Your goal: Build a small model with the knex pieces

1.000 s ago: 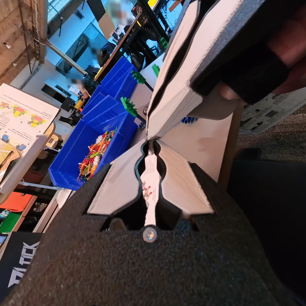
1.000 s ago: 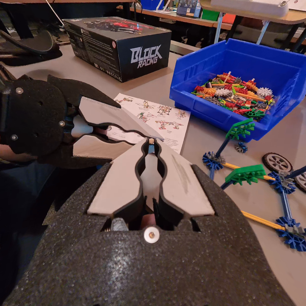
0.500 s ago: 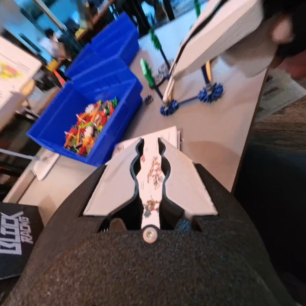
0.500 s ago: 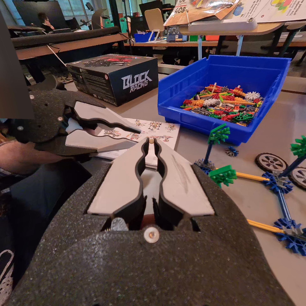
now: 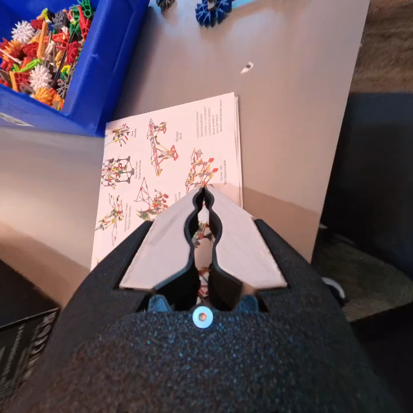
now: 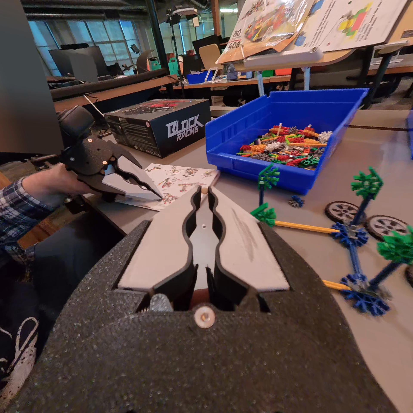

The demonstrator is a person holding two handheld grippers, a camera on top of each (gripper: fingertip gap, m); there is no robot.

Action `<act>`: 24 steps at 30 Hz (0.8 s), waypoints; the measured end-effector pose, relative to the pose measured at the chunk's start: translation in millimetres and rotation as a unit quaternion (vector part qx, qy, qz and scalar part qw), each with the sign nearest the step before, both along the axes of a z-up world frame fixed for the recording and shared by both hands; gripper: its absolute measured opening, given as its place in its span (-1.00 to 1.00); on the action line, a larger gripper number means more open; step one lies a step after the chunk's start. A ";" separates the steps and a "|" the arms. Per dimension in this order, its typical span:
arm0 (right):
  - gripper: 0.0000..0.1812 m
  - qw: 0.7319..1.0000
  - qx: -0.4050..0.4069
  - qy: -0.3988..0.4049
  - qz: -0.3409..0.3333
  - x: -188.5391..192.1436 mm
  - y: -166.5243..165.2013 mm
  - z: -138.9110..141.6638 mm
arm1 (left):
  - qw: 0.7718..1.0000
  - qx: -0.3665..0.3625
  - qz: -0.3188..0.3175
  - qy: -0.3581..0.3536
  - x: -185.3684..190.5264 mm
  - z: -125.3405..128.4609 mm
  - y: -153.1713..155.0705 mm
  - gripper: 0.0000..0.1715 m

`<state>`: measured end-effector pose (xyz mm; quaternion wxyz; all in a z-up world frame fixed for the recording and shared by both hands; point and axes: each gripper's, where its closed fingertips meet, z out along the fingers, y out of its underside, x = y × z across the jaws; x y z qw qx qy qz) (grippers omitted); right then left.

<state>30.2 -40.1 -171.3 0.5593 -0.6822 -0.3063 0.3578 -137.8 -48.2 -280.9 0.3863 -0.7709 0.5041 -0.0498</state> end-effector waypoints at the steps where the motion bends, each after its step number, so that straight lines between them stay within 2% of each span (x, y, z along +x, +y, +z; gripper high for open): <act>1: -0.95 1.000 0.000 0.004 -0.002 5.4 0.7 2.2 | 1.000 0.007 0.001 0.011 -7.8 0.4 1.1 -1.00; 2: -0.95 1.000 0.000 0.012 -0.002 10.5 0.8 4.7 | 1.000 0.013 0.008 0.019 -15.4 1.9 3.2 -0.99; 4: -0.95 1.000 -0.001 0.027 -0.006 20.7 1.1 9.7 | 0.999 0.028 0.021 0.015 -22.5 10.5 5.5 -0.80; 6: -0.95 0.999 0.005 0.039 -0.011 31.9 0.6 15.1 | 0.998 0.051 0.027 -0.009 -15.2 26.5 5.7 -0.75; 8: -0.95 0.998 0.005 0.058 -0.018 45.3 2.1 20.6 | 0.996 0.067 0.000 -0.060 14.6 46.5 -1.3 -0.69; 11: -0.95 0.996 -0.006 0.085 -0.030 65.8 8.7 21.7 | 0.982 0.072 -0.053 -0.163 83.7 76.2 -13.4 -0.63; 13: -0.95 0.994 -0.019 0.098 -0.032 74.7 12.5 19.0 | 0.973 0.073 -0.076 -0.207 126.0 86.2 -12.0 -0.61; 17: -0.95 0.994 -0.026 0.105 -0.035 81.8 16.3 13.3 | 0.967 0.057 -0.090 -0.231 185.8 79.5 12.1 -0.59; 20: -0.95 0.992 -0.036 0.113 -0.032 83.4 18.3 7.4 | 0.965 0.035 -0.094 -0.242 210.9 72.3 26.0 -0.60; 21: -0.95 0.992 -0.038 0.113 -0.031 83.9 19.2 5.1 | 0.964 0.037 -0.088 -0.247 214.3 72.0 31.4 -0.64; 24: -0.95 0.992 -0.047 0.118 -0.023 83.1 20.9 0.5 | 0.962 0.021 -0.098 -0.254 221.1 68.1 33.9 -0.92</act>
